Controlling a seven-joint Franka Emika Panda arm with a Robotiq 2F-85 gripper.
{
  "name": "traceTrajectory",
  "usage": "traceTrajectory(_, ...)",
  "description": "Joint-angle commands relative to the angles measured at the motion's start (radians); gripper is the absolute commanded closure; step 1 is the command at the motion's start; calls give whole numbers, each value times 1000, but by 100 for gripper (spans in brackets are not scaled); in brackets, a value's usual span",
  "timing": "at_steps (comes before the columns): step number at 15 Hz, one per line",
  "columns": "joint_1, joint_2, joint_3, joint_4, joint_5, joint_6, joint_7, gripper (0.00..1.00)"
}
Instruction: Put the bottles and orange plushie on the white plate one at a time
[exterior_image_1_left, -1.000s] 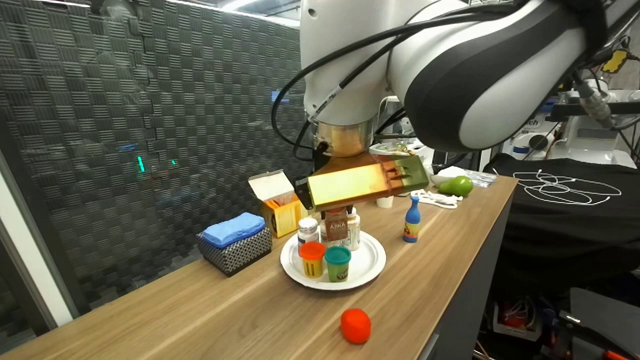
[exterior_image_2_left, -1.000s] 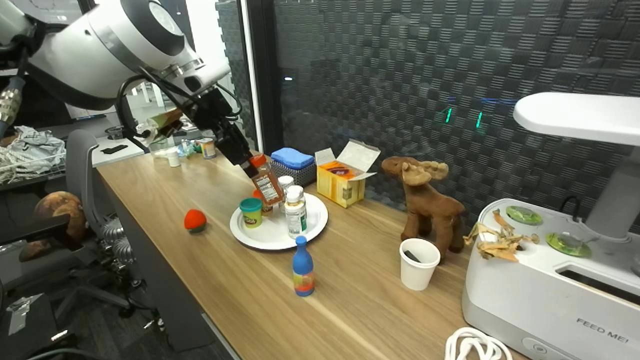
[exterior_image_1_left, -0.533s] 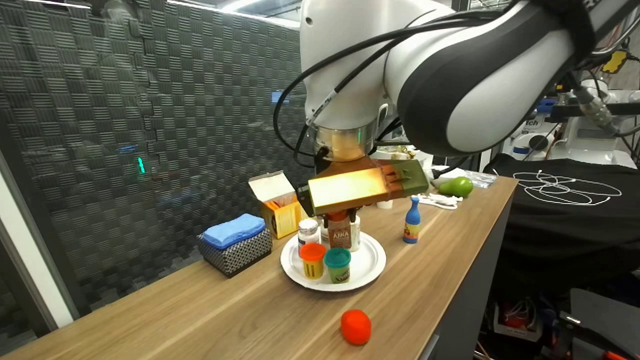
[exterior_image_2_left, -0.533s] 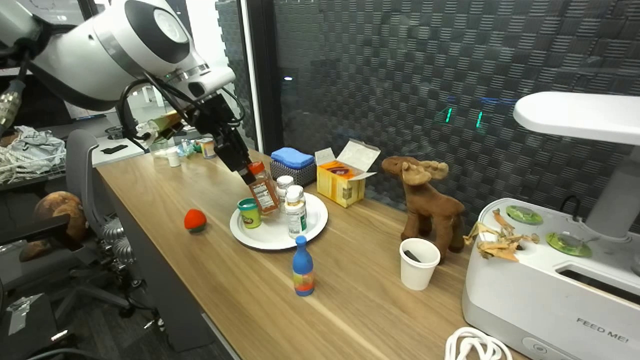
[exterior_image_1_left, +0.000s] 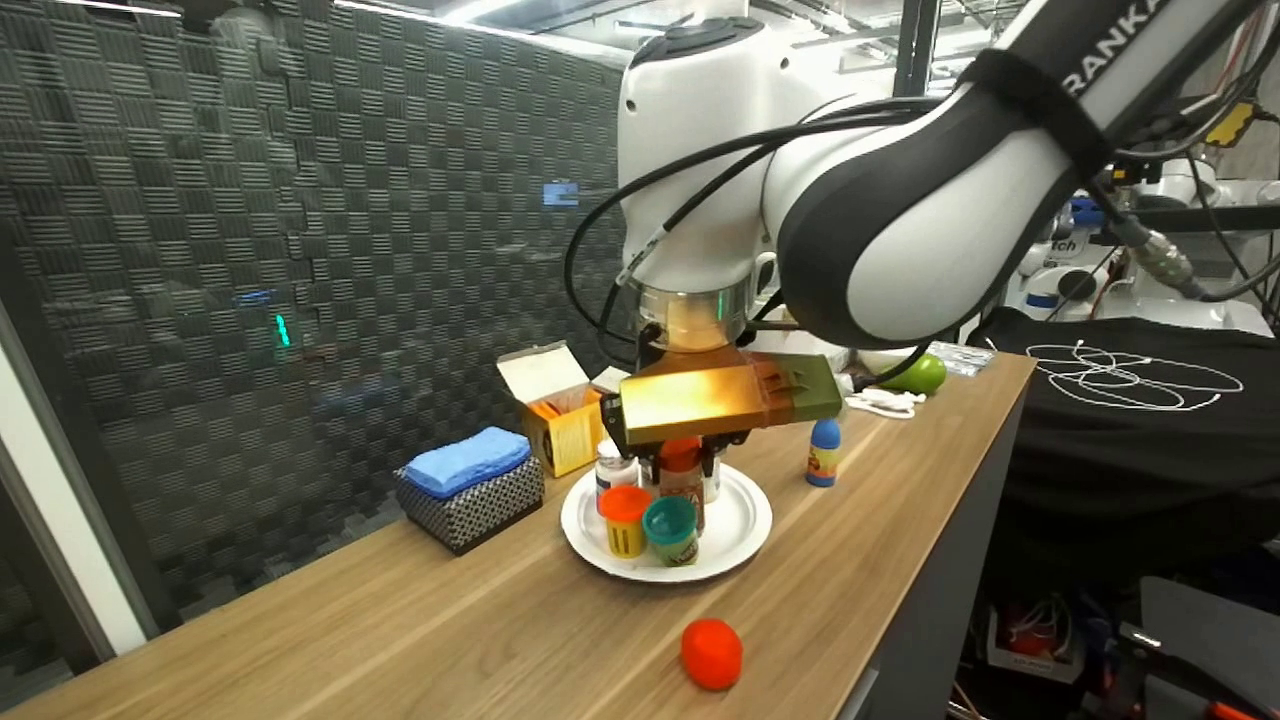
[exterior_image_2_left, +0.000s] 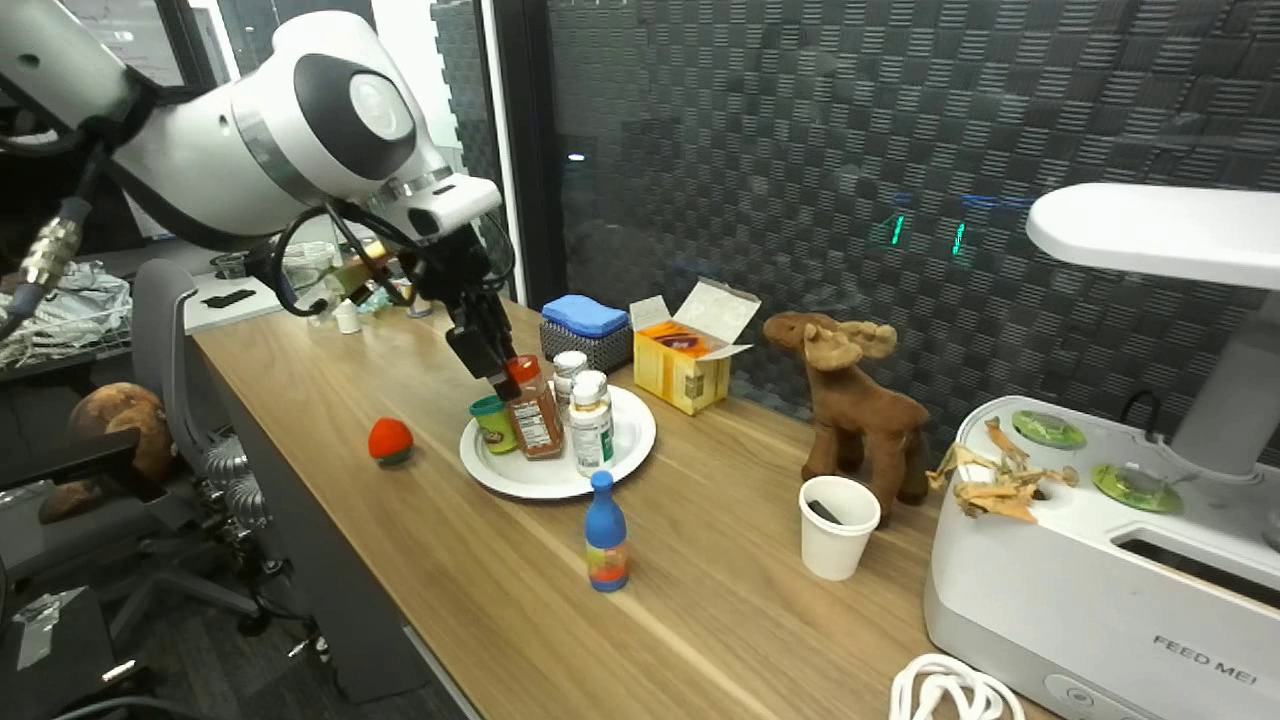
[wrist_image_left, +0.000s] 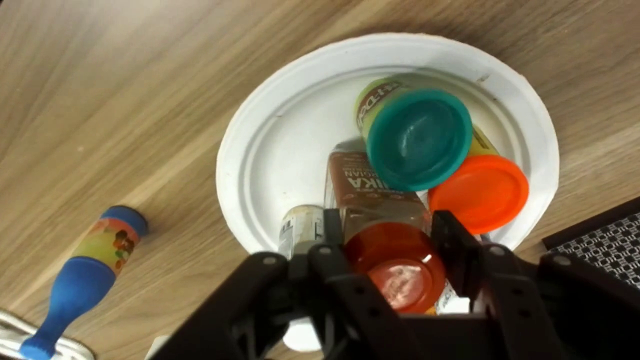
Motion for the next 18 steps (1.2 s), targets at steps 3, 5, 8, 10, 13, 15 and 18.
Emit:
traceTrajectory(3, 13, 57, -33, 71, 94, 29, -51, 76)
traceTrajectory(5, 16, 62, -44, 82, 97, 28, -45, 76)
traceTrajectory(8, 14, 62, -54, 89, 122, 24, -55, 66)
traceTrajectory(10, 14, 56, -60, 90, 129, 20, -59, 24)
traceTrajectory(13, 14, 28, -60, 72, 148, 20, -74, 3)
traceTrajectory(15, 13, 3, -57, 56, 164, 18, -88, 0)
traceTrajectory(18, 26, -50, -79, 28, 102, -10, -34, 0)
